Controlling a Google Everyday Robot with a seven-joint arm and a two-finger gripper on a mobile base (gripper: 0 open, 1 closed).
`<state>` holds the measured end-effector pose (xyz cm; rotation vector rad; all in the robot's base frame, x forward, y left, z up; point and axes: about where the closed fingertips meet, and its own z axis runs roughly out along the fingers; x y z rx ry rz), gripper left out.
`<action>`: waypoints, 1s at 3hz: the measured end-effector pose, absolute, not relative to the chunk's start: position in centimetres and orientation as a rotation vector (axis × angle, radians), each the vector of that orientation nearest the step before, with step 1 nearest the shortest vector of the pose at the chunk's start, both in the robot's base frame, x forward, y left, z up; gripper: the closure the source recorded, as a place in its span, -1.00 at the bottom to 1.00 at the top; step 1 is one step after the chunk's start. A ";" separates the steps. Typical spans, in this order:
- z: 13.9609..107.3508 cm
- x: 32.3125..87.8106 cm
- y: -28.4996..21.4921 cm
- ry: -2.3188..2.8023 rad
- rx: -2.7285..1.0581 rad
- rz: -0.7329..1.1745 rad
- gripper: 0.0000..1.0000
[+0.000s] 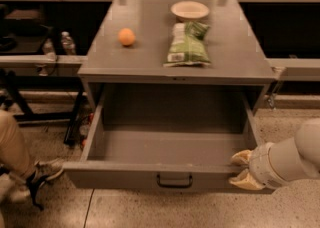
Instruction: Open top drawer
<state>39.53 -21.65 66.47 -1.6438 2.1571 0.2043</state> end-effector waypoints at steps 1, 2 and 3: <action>66.5 39.5 -21.6 2.157 -1.644 0.204 1.00; 67.5 35.8 -21.7 2.204 -1.593 0.214 0.68; 67.8 34.9 -21.8 2.216 -1.580 0.217 0.21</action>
Offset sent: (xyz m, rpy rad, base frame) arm -0.1285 -0.0042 0.0339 0.0265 0.0701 -0.1622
